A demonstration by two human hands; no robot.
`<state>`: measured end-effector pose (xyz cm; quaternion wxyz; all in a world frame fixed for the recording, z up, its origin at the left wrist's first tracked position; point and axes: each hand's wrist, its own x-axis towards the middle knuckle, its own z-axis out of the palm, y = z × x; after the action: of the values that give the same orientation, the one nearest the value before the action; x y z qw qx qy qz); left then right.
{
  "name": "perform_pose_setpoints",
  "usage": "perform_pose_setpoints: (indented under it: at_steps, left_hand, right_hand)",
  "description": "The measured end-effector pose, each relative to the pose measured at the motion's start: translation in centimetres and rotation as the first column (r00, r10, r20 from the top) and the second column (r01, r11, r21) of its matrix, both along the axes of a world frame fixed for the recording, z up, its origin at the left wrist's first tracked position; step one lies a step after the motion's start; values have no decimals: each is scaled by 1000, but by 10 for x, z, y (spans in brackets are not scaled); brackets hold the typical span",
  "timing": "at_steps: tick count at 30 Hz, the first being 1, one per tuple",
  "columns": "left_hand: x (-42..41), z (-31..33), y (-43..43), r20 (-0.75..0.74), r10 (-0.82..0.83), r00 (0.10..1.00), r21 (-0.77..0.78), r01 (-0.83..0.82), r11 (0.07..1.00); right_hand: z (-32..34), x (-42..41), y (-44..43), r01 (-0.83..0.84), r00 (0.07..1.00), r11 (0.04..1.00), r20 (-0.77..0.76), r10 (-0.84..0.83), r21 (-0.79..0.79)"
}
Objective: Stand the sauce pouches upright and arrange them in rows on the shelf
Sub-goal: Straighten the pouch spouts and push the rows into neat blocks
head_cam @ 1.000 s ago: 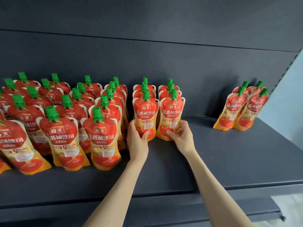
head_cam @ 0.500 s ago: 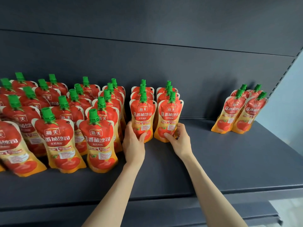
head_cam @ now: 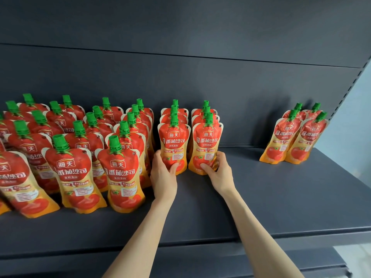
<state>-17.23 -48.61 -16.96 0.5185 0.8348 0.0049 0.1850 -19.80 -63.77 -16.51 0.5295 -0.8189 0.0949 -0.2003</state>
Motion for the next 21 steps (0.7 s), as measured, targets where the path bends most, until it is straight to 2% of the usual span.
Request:
perform_pose_setpoints:
  at_steps: [21]
  left_hand:
    - [0,-1,-1,-2,10,1000,31,-10,999]
  right_hand:
    - [3,-2,1,-7,1000,1000,-26,7,6]
